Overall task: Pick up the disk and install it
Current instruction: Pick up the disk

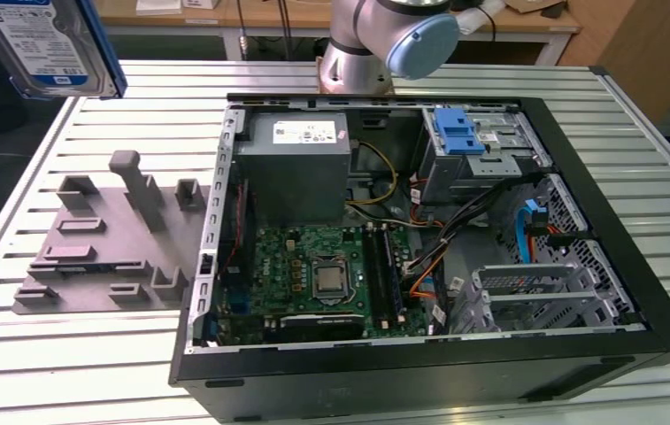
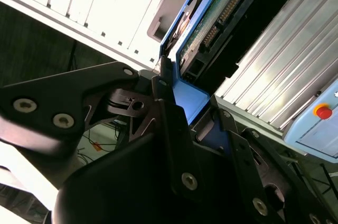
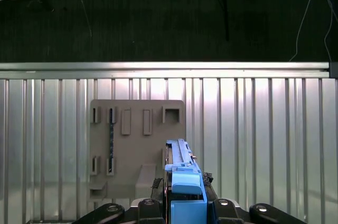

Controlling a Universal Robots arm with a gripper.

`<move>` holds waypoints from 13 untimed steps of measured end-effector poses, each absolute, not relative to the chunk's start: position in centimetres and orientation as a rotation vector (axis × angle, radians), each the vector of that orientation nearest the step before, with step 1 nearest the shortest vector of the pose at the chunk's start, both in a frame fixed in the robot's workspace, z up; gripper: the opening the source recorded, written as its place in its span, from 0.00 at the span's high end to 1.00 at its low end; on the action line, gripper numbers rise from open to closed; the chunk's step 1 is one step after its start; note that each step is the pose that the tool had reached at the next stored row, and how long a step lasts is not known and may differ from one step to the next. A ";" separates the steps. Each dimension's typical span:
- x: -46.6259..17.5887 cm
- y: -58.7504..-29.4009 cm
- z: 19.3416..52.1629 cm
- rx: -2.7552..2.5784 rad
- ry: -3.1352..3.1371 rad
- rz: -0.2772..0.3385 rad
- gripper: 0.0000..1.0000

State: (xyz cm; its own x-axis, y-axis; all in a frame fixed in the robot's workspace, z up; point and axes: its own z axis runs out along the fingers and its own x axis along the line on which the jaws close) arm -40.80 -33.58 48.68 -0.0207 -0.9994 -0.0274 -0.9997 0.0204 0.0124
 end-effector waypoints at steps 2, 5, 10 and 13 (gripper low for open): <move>-40.6 -33.6 48.7 -2.191 2.236 0.044 0.63; -40.5 -33.6 48.7 -2.191 2.236 0.044 0.63; -40.4 -33.6 48.7 -2.191 2.236 0.044 0.63; -40.3 -33.6 48.7 -2.191 2.236 0.044 0.63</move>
State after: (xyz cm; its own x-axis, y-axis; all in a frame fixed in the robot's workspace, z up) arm -40.32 -33.58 48.68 -0.0207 -0.9994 -0.0274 -0.9997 0.0203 0.0124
